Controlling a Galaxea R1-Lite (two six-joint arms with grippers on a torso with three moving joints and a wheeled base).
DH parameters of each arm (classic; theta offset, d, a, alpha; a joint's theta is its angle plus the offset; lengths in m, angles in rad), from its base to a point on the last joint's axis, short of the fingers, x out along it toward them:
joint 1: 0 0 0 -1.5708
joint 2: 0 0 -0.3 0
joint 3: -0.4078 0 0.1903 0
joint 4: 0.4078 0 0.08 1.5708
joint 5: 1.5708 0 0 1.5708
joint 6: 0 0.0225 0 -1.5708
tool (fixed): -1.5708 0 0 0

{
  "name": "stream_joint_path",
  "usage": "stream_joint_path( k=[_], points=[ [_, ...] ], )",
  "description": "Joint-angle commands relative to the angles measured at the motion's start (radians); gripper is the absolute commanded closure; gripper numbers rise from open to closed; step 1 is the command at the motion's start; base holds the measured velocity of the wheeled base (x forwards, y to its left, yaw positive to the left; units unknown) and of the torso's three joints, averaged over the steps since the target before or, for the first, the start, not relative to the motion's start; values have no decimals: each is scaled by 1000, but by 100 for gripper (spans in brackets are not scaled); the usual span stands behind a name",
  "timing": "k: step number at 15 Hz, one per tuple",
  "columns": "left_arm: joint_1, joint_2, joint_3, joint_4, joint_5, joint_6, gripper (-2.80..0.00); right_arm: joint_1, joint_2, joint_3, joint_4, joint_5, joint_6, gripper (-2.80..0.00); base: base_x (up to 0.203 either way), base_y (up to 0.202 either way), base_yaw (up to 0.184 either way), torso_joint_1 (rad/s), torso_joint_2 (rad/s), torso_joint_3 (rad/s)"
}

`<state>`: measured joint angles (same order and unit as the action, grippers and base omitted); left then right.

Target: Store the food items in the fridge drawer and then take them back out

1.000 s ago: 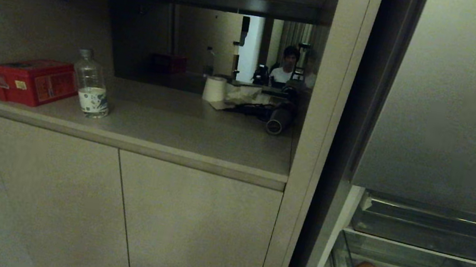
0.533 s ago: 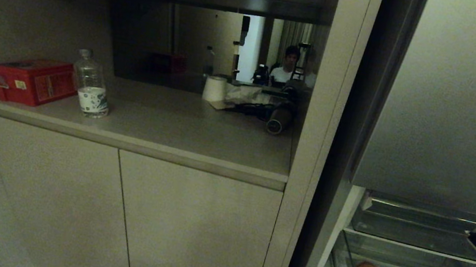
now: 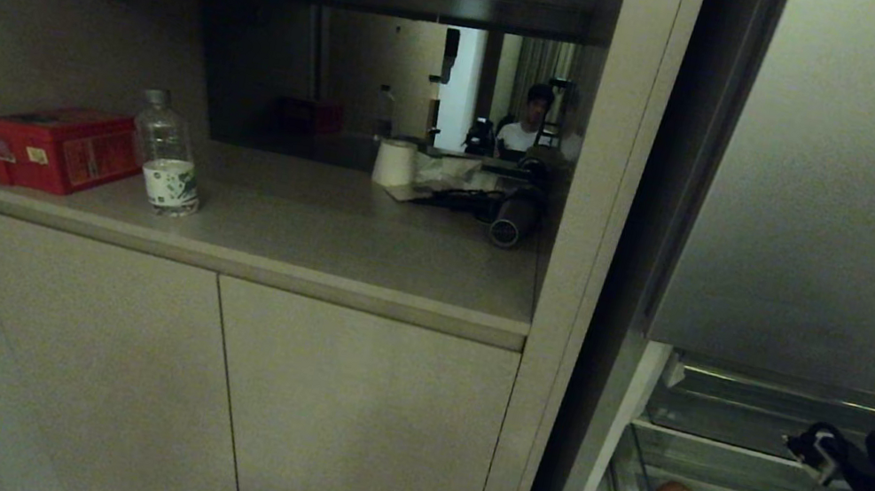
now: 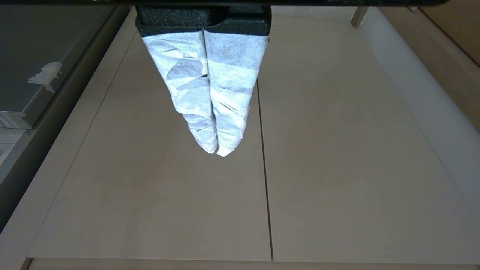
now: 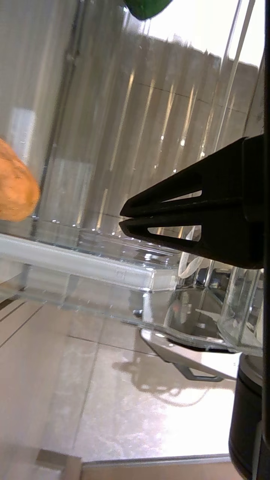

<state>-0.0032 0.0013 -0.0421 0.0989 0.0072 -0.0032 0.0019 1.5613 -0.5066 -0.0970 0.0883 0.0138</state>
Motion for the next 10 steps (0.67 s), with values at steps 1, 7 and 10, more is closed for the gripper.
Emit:
stream_joint_path(
  k=[1,7,10],
  points=[
    [0,0,1,1,0,0,0,0,42,-4,-1,1,1,0,0,0,0,0,0,0],
    [0,0,1,1,0,-1,0,0,163,-59,-3,1,0,0,0,0,0,0,0,0],
    [0,0,1,1,0,0,0,0,228,-96,-3,1,0,0,0,0,0,0,0,0]
  ],
)
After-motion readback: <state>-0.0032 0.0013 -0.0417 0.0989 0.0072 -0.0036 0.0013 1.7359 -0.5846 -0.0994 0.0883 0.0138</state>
